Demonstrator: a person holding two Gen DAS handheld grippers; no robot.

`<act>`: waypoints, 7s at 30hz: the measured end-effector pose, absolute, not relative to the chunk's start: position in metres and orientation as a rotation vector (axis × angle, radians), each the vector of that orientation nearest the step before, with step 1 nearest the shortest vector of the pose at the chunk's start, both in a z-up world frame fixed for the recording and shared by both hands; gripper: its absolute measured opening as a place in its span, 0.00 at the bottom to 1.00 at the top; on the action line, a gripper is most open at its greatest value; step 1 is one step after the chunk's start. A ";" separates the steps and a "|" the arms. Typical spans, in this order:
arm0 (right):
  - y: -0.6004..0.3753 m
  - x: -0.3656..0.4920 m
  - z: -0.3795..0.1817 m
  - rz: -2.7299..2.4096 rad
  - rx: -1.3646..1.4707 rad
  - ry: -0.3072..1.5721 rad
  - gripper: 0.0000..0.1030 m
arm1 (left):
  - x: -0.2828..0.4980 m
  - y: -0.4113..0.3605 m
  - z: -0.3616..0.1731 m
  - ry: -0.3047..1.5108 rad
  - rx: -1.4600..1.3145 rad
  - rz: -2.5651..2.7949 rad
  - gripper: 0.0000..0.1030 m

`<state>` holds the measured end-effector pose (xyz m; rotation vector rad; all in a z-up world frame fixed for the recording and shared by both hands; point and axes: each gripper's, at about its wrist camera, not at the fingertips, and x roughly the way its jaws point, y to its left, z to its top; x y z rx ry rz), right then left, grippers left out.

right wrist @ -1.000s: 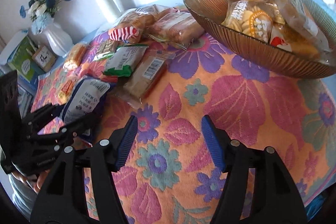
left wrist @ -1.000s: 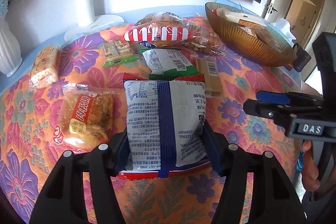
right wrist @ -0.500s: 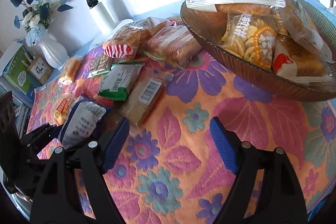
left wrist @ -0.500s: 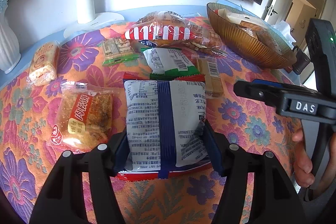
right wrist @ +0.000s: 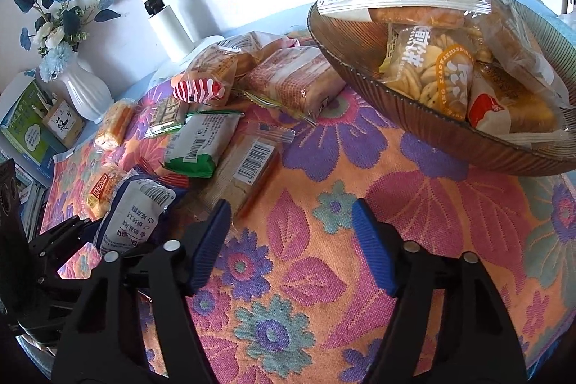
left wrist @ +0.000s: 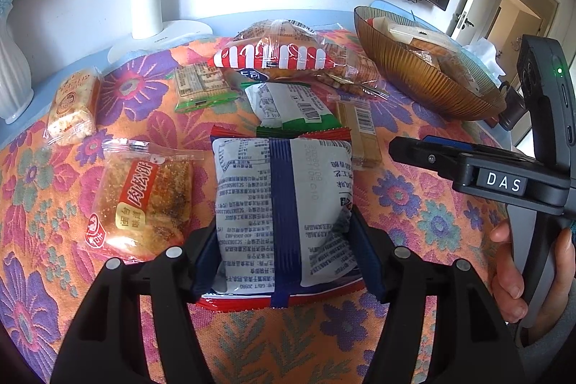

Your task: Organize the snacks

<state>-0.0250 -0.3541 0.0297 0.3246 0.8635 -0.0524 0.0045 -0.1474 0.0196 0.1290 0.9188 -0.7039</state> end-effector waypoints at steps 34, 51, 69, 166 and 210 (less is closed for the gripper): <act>-0.348 -0.035 0.017 0.197 -0.064 0.897 0.67 | 0.001 -0.152 0.022 0.894 0.157 -0.694 0.64; -0.356 -0.040 0.020 0.176 -0.068 0.899 0.78 | 0.005 -0.149 0.020 0.906 0.144 -0.696 0.65; -0.354 -0.028 0.017 0.090 -0.050 0.911 0.89 | 0.004 -0.149 0.021 0.899 0.144 -0.694 0.65; -0.245 0.050 0.008 -0.168 0.073 0.916 0.97 | 0.042 -0.020 0.196 0.636 -0.136 -0.375 0.84; -0.246 0.050 0.010 -0.166 0.078 0.916 0.97 | 0.017 -0.110 0.212 0.746 -0.101 -0.463 0.90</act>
